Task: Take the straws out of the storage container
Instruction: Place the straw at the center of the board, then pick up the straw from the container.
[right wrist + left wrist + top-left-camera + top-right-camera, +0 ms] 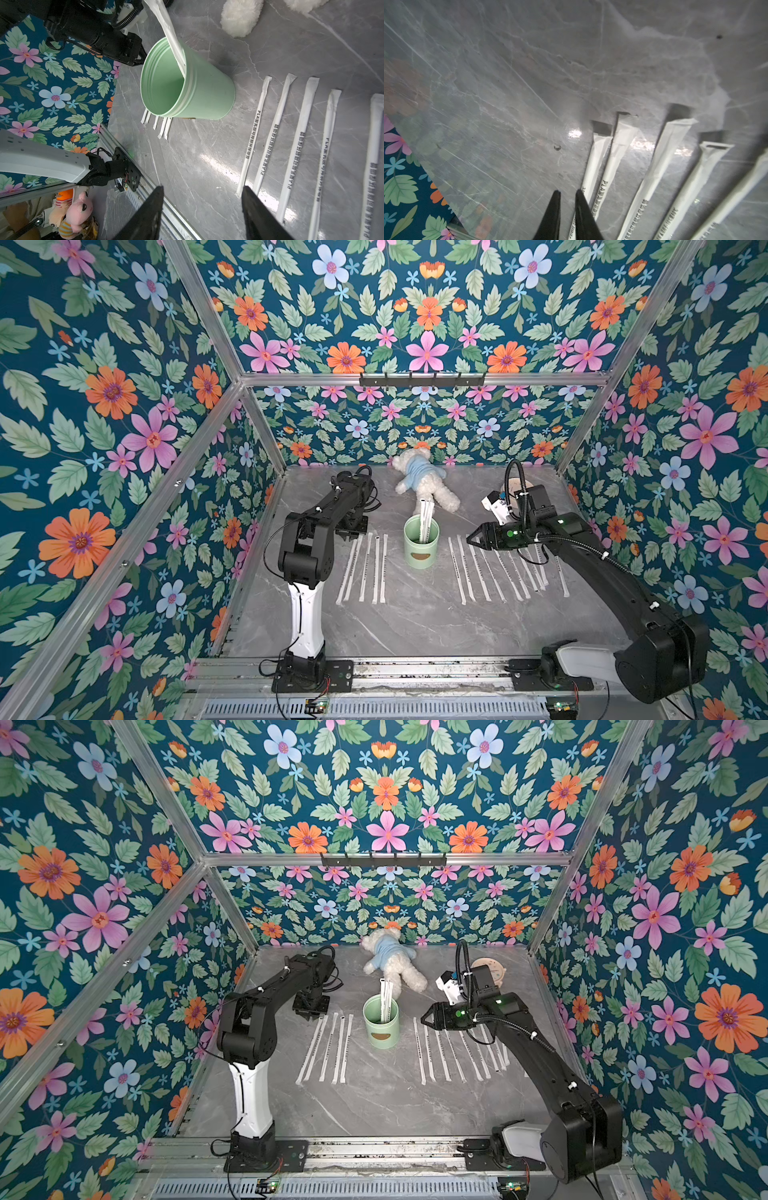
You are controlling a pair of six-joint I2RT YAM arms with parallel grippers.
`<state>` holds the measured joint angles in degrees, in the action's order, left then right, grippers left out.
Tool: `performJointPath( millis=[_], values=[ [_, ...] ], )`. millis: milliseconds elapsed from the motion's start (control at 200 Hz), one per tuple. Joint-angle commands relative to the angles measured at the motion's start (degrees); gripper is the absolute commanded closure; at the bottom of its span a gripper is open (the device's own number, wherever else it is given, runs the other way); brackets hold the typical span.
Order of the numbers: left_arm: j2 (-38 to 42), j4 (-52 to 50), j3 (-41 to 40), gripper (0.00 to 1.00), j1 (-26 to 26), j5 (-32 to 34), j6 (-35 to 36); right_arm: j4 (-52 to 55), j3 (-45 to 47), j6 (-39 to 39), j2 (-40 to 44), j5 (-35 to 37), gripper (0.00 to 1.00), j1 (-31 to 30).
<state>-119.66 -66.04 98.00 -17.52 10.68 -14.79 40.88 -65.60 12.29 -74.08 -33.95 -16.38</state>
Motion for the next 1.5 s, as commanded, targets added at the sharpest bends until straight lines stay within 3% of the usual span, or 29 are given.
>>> performJointPath(
  millis=[0, 170, 355, 475, 735, 1150, 1495],
  values=[
    [3.22, -0.02, 1.43, 0.79, 0.07, 1.76, -1.21, -0.1, -0.49, 0.01, 0.03, -0.41, 0.39, -0.05],
    [14.55, 7.9, 1.92, 0.74, -0.31, -4.02, -1.52, 0.17, -0.96, 0.09, -0.12, -0.32, 0.39, -0.05],
    [28.97, 27.4, -8.16, 0.72, -2.34, -19.26, -5.38, 0.21, -1.36, 0.43, 0.24, -0.34, 0.39, -0.01],
    [33.52, 35.96, -13.94, 0.67, -7.38, -22.01, -5.77, 0.16, -1.46, 0.55, 0.24, -0.63, 0.39, -0.05],
    [32.43, 45.95, -20.13, 0.61, -15.11, -22.51, -8.25, 0.6, -1.52, 0.58, 0.95, -0.67, 0.39, -0.05],
    [25.17, 46.18, -16.66, 0.62, -18.71, -18.94, -8.07, 1.03, -1.17, 0.19, 1.05, -0.93, 0.39, -0.04],
    [23.11, 45.23, -16.01, 0.69, -18.87, -17.0, -8.03, 0.82, -0.53, 0.01, 1.06, -0.85, 0.38, -0.05]
  ],
)
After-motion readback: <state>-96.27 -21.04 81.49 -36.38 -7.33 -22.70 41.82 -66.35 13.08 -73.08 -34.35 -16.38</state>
